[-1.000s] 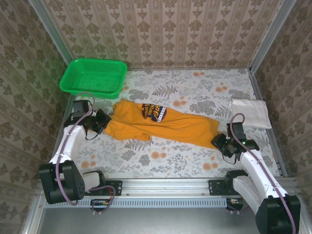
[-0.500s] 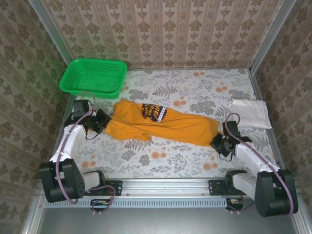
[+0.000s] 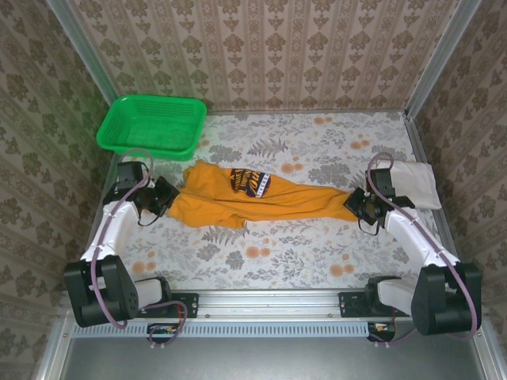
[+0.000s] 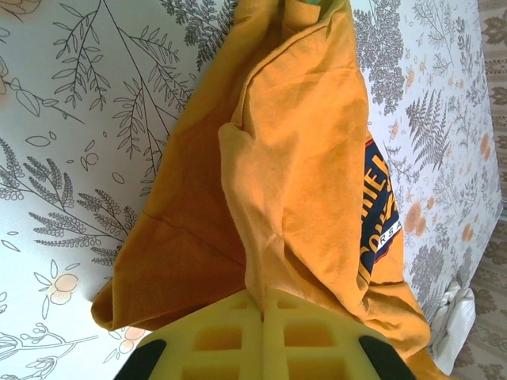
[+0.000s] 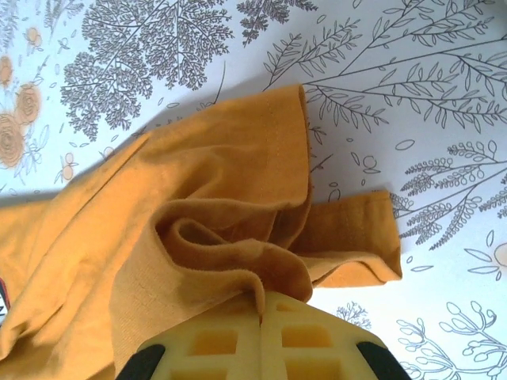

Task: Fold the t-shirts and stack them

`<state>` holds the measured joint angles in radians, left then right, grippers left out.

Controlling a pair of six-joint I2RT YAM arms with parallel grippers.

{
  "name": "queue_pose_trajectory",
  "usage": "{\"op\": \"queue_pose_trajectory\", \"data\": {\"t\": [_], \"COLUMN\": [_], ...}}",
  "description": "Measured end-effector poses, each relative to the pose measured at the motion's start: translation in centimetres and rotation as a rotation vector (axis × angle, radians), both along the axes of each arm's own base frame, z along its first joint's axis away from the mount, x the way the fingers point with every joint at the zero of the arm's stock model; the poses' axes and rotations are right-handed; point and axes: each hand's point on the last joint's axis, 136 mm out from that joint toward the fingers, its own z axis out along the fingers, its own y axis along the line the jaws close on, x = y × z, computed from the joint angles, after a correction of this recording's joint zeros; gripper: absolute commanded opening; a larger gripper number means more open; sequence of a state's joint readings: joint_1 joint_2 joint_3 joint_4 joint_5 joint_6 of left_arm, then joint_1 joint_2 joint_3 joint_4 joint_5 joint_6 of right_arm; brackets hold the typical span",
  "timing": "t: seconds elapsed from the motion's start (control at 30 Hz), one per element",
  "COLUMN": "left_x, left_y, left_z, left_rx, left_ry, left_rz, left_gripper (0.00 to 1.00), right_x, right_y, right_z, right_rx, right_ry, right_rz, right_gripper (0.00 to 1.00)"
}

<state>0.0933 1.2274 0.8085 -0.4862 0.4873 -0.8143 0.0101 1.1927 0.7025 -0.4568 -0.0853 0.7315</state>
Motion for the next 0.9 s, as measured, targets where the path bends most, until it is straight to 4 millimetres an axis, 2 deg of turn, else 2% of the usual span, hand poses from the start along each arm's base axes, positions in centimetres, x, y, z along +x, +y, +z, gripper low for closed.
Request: {"op": "queue_pose_trajectory", "data": {"t": [0.2,0.4,0.63,0.7,0.77,0.8,0.9], "left_x": [0.0,0.0,0.0,0.0,0.0,0.1,0.2], "left_y": [0.0,0.1,0.4,0.5,0.5,0.5,0.6], "left_z": [-0.2,-0.2,-0.3,-0.2,0.1,0.2,0.6], "left_rx": [0.002,0.004,0.008,0.010,0.012,0.014,0.016], "left_ry": [0.006,0.007,0.006,0.007,0.007,0.002,-0.005], "left_rz": [-0.002,-0.002,0.003,-0.001,-0.004,-0.007,-0.004], "left_gripper": [0.00,0.00,0.00,0.00,0.00,0.00,0.00], "right_x": [0.0,-1.2,-6.0,-7.4,-8.5,-8.9,-9.8], "right_y": [0.1,0.6,1.5,2.1,2.5,2.7,2.8], "right_z": [-1.8,-1.9,-2.2,-2.8,-3.2,-3.4,-3.3], "right_rx": [0.004,0.029,0.077,0.113,0.143,0.151,0.160], "right_ry": [0.088,0.122,0.155,0.200,0.241,0.253,0.259], "right_rz": [0.021,0.038,0.055,0.067,0.069,0.068,0.064], "right_gripper": [0.00,0.00,0.01,0.09,0.39,0.47,0.53]}}
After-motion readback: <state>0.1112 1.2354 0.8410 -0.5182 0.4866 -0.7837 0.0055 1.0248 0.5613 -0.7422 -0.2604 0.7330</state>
